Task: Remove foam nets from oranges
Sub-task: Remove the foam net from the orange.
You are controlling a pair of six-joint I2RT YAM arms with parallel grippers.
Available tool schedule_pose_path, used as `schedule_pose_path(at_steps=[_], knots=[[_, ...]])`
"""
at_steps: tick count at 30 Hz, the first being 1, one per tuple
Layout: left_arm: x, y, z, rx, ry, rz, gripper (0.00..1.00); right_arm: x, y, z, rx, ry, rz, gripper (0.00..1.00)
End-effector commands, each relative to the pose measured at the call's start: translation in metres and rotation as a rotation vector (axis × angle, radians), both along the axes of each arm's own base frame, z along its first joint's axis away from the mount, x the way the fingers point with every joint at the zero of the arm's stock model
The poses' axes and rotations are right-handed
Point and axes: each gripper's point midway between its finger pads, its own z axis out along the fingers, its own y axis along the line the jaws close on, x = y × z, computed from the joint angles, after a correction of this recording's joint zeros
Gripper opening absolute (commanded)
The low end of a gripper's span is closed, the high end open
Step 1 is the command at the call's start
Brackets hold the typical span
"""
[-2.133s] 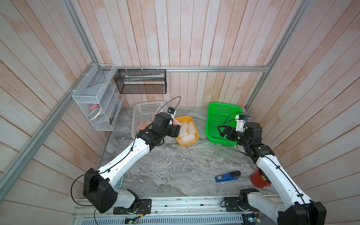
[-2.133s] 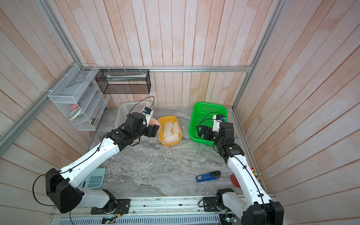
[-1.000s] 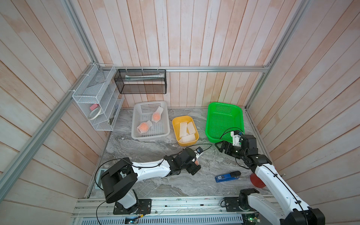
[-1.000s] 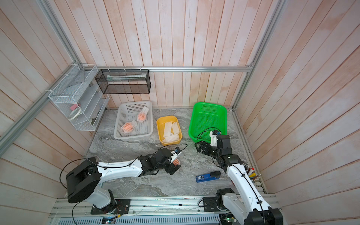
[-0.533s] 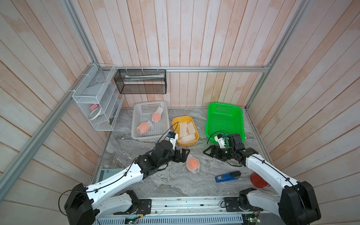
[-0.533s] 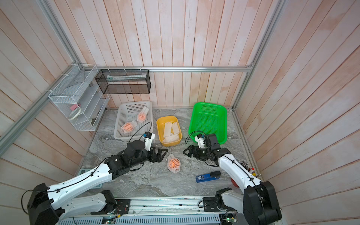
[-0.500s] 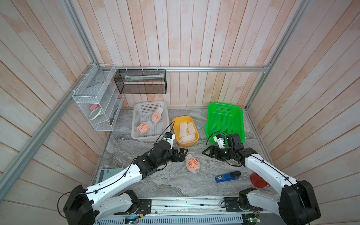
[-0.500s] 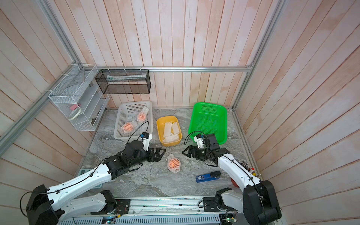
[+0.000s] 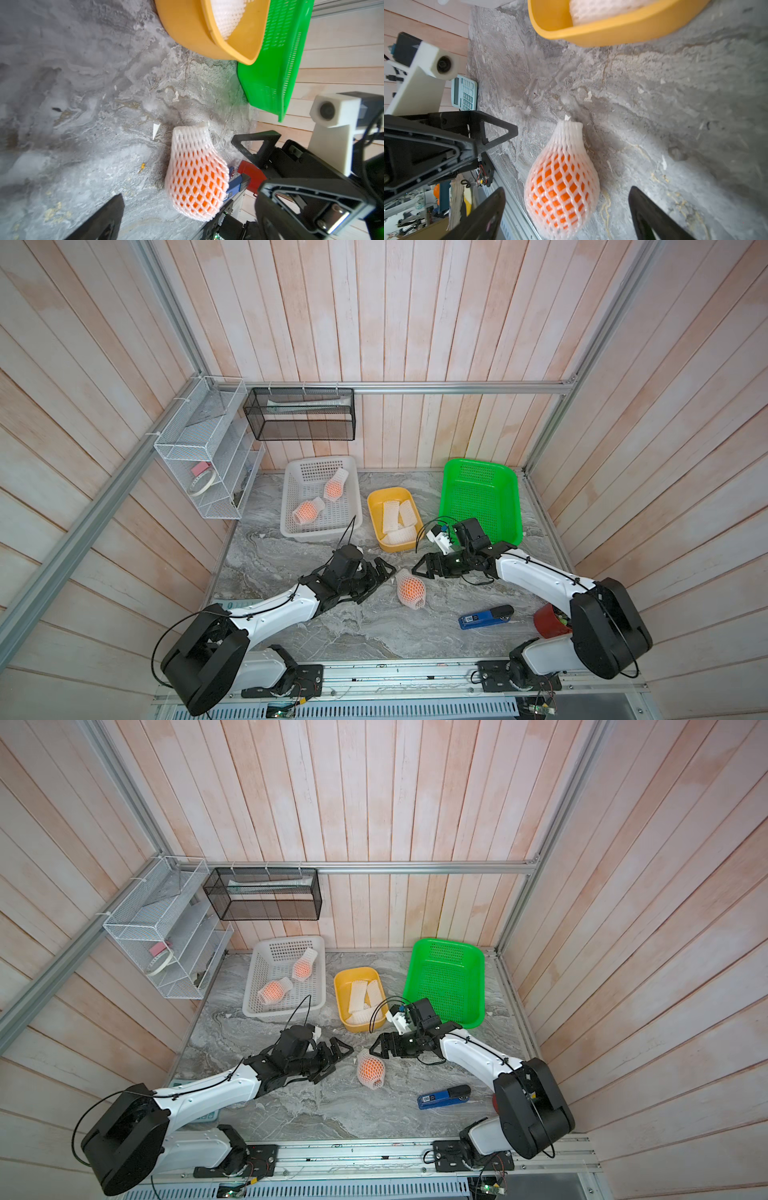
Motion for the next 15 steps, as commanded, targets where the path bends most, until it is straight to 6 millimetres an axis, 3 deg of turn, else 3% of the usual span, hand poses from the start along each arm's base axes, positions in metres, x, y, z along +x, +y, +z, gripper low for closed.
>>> schedule_pose_path(at_steps=[1,5,8,15], knots=[[-0.001,0.008,-0.007,-0.004,-0.007,-0.003,1.0,-0.001,0.006,0.005,-0.058,-0.031,0.077,0.94],[-0.002,0.021,-0.013,0.035,-0.025,-0.008,1.0,-0.017,0.015,-0.01,-0.162,0.001,0.153,0.94],[-0.003,0.027,-0.014,0.057,-0.037,-0.021,1.0,-0.017,0.016,-0.021,-0.224,0.02,0.147,0.91],[-0.011,0.038,-0.02,0.056,-0.035,-0.02,1.0,-0.016,0.029,-0.025,-0.311,0.001,0.186,0.92]])
